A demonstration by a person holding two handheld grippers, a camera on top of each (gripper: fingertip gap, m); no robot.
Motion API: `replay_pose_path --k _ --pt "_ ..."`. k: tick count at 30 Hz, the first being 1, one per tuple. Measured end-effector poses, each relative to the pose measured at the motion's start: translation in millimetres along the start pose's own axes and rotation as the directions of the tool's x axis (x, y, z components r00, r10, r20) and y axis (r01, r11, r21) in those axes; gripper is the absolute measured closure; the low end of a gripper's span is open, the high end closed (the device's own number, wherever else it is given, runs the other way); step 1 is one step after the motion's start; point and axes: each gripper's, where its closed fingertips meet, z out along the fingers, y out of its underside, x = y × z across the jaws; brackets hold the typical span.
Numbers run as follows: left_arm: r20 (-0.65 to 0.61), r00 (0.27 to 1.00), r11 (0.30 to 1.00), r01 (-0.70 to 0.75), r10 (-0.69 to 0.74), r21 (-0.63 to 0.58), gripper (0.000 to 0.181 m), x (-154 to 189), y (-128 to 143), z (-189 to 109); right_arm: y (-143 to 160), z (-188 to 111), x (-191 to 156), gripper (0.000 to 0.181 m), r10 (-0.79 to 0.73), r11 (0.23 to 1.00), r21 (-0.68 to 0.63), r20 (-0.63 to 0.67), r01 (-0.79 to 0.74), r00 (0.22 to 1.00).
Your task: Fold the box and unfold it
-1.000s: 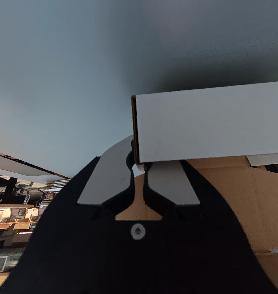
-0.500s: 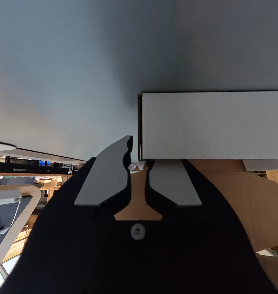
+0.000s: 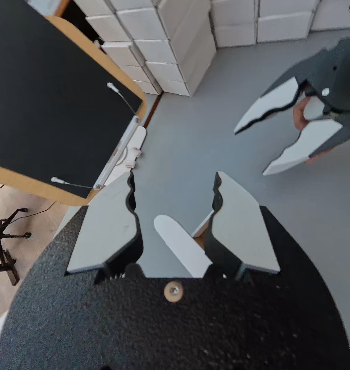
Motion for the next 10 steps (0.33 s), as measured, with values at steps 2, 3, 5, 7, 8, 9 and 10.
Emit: replay_pose_path --k 2,3,5,7,8,9,10 --pt "0.124 0.975 0.975 0.164 -0.183 0.151 0.104 -33 17 -35 -7 33 -16 0.108 -0.088 0.988 -0.121 0.093 0.099 0.992" --pt "0.161 0.946 0.943 0.240 -0.280 0.230 0.104 -47 28 -52 -8 48 -24 0.110 -0.113 0.973 -0.181 0.151 0.139 0.982" --pt "0.175 0.878 0.858 0.363 -0.446 0.364 0.105 -61 56 -83 -6 73 -31 0.115 -0.144 0.936 -0.283 0.233 0.208 0.962" --pt "0.191 0.808 0.787 0.440 -0.557 0.432 0.106 -64 92 -106 3 91 -31 0.116 -0.127 0.891 -0.389 0.282 0.235 0.951" --pt "0.206 0.782 0.767 0.459 -0.588 0.449 0.107 -63 110 -113 9 98 -30 0.120 -0.109 0.868 -0.435 0.304 0.239 0.946" --pt "0.218 0.764 0.756 0.470 -0.607 0.455 0.107 -59 127 -118 14 104 -29 0.124 -0.085 0.853 -0.468 0.315 0.232 0.945" --pt "0.225 0.753 0.752 0.482 -0.618 0.451 0.107 -53 143 -121 17 109 -29 0.127 -0.059 0.843 -0.491 0.321 0.220 0.945"
